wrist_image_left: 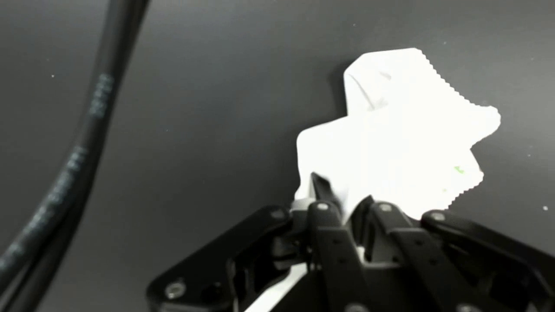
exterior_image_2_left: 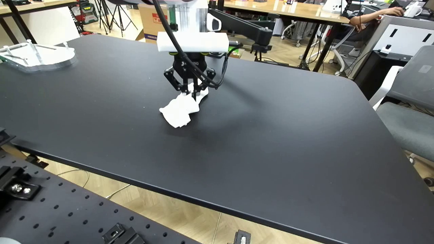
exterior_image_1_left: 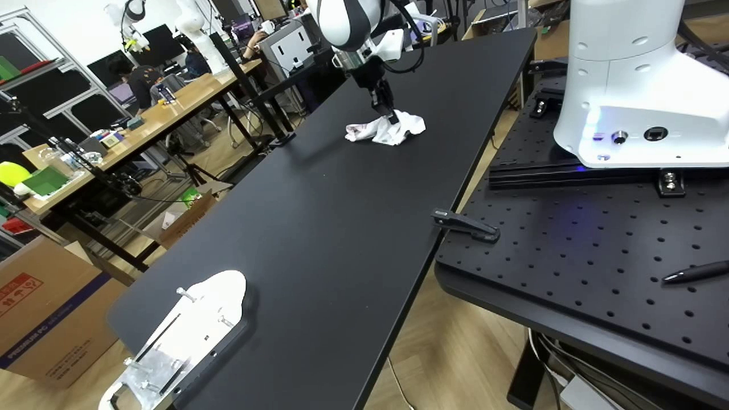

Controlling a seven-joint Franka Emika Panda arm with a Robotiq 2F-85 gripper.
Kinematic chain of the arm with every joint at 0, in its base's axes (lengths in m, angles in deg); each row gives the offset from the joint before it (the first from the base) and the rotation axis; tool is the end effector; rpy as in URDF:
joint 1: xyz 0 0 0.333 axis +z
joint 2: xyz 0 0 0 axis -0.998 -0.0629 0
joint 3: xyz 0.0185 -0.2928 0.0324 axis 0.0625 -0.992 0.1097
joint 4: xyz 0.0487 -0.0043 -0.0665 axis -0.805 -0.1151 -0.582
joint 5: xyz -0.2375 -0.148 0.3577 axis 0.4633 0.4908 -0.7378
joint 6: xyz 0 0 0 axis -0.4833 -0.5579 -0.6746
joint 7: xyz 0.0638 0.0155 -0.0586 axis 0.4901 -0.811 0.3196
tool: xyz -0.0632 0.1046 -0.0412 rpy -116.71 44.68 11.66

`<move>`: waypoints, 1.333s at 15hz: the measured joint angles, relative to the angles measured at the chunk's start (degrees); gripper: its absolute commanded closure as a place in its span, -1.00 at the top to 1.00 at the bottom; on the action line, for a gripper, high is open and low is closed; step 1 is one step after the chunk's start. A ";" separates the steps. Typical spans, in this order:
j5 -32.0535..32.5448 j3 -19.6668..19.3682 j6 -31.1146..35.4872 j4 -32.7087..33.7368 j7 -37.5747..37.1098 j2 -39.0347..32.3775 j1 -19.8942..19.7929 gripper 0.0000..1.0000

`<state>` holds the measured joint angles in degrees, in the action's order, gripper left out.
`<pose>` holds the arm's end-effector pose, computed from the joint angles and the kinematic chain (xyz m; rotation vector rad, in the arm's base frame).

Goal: Hang the white cloth on the black stand

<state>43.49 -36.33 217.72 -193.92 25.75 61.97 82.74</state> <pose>0.4993 -0.0336 0.0541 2.9823 0.7590 -0.2013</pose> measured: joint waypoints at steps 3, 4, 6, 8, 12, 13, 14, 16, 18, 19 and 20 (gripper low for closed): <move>-0.16 0.31 -5.10 0.11 -0.85 2.55 0.62 -0.98; -0.16 0.32 -6.95 0.14 -1.41 3.73 0.87 -0.98; -0.10 0.32 -11.18 0.32 -2.90 6.77 1.41 -0.98; 0.10 0.26 -15.52 0.85 -4.80 10.37 1.94 -0.98; 1.02 -0.08 -23.97 3.37 -8.33 17.80 2.20 -0.98; 1.25 -0.24 -26.01 4.34 -8.94 19.56 2.13 -0.98; 1.52 -0.46 -27.75 5.41 -9.39 21.14 2.03 -0.98; 2.61 -0.90 -30.22 7.51 -10.52 23.73 1.70 -0.98; 3.49 -1.39 -31.59 9.39 -11.38 25.79 1.10 -0.98; 3.67 -1.72 -32.06 10.19 -11.58 26.74 0.73 -0.98; 3.69 -2.08 -32.32 10.97 -11.69 27.60 0.32 -0.98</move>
<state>47.18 -38.40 185.40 -182.95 14.06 89.57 83.06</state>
